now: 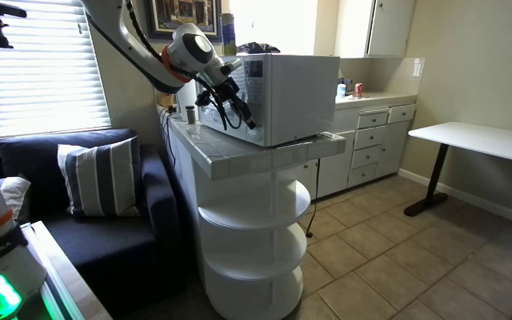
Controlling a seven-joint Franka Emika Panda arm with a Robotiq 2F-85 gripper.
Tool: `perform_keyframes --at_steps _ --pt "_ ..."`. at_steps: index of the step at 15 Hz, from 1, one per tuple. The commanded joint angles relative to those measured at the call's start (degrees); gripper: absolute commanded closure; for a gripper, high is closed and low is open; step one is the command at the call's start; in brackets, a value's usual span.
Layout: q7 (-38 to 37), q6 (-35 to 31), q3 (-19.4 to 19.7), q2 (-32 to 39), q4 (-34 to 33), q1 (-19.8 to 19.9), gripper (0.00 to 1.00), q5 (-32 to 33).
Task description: Press some button on the microwave
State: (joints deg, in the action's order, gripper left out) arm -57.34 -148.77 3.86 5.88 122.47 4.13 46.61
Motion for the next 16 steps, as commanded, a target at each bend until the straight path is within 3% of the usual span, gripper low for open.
perform_keyframes --at_steps 1,5,11,13,16 --pt "-0.6 -0.6 0.9 1.2 -0.9 -0.8 1.0 -0.3" --pt "-5.1 -3.3 1.5 1.5 -1.2 -0.9 1.0 3.3" --pt "-22.8 -6.0 1.3 2.2 -1.3 -0.4 1.0 19.6" --pt "-22.2 -4.3 0.6 1.8 -0.2 -0.3 1.0 18.3" --pt "-13.6 -1.7 0.1 0.0 1.9 -0.4 1.0 10.9"
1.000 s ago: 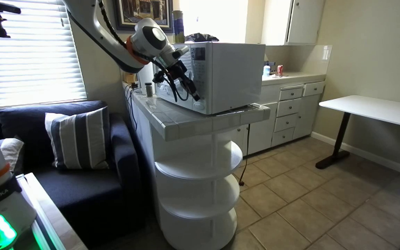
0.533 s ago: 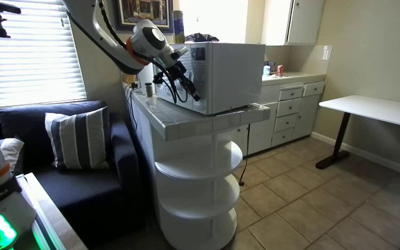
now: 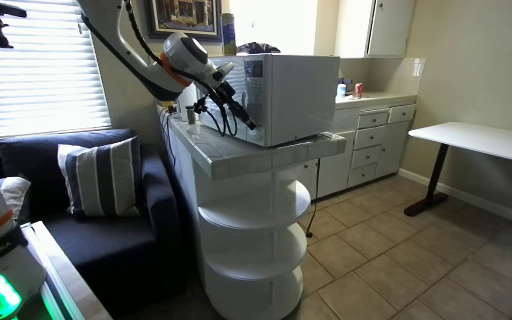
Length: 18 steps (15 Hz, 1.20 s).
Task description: Press some button on the microwave
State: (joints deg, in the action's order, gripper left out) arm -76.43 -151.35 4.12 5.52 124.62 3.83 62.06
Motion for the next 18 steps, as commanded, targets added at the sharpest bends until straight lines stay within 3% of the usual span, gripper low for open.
perform_keyframes --at_steps 1,6,15,16,17,18 --pt "8.3 1.1 -0.3 -0.2 0.4 -0.1 1.0 -6.9" --pt "22.5 7.8 -0.9 -2.2 1.2 -1.0 1.0 -18.6" --pt "33.1 15.7 -2.1 -9.4 3.2 -2.3 1.0 -26.1" --pt "34.1 16.8 -2.4 -10.9 3.7 -2.4 0.74 -26.9" --pt "34.6 17.3 -2.8 -12.5 4.3 -2.4 0.73 -27.5" --pt "37.1 17.6 -3.1 -14.5 5.2 -2.4 0.66 -30.4"
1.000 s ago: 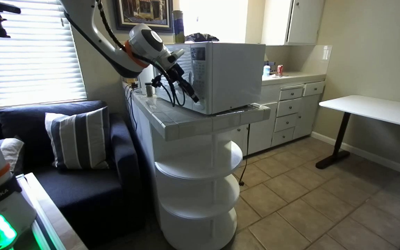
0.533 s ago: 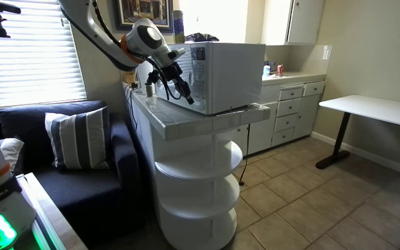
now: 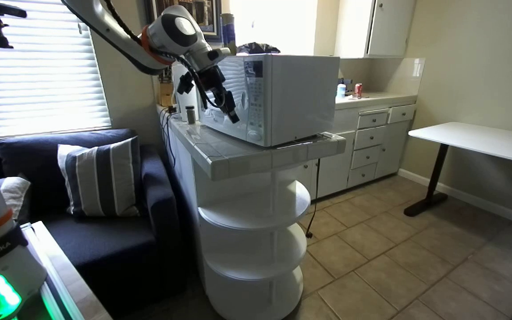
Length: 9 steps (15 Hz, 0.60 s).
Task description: Press some button on the microwave
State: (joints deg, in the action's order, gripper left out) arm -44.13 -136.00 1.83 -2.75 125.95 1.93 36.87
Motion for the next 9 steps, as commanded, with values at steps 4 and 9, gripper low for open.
perform_keyframes --at_steps 4,9 --pt "15.6 3.7 -1.3 -14.4 6.5 -1.1 0.38 -18.4" --pt "23.6 10.1 -2.3 -23.5 6.8 -0.4 0.01 -25.2"
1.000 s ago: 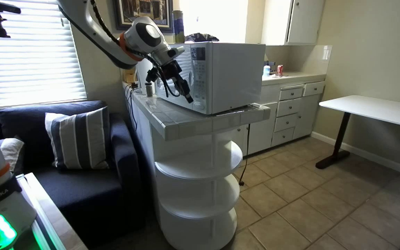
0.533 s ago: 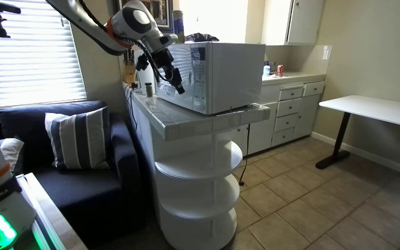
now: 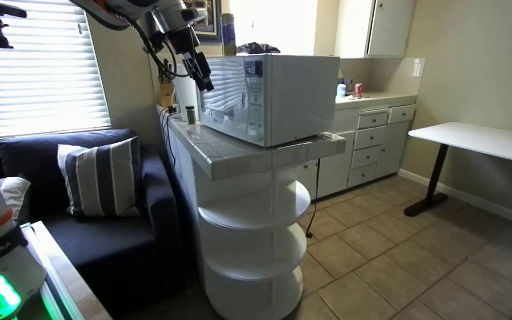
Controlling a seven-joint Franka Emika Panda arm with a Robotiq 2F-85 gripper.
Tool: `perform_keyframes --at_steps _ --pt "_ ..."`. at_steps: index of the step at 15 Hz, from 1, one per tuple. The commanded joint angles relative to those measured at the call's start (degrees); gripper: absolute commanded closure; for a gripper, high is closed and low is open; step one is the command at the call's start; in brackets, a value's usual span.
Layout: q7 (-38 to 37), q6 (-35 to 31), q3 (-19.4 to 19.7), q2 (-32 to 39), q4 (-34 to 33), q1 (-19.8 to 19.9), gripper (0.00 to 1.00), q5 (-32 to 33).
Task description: Press some button on the microwave
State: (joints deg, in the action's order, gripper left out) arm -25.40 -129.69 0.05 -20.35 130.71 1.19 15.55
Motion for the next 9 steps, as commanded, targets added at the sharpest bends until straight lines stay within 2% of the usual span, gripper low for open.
perform_keyframes --at_steps 1,4,6,7,9 --pt "6.0 5.0 -0.6 -7.6 2.0 0.5 0.0 -4.2" --pt "6.3 6.1 -1.9 -12.5 3.5 1.9 0.0 -2.3" --pt "8.8 -0.6 -2.3 -17.6 8.7 1.7 0.0 -0.2" --pt "7.8 4.2 -2.4 -11.9 2.3 2.4 0.0 -2.6" --pt "7.9 3.6 -2.8 -13.4 3.2 2.7 0.0 -2.7"
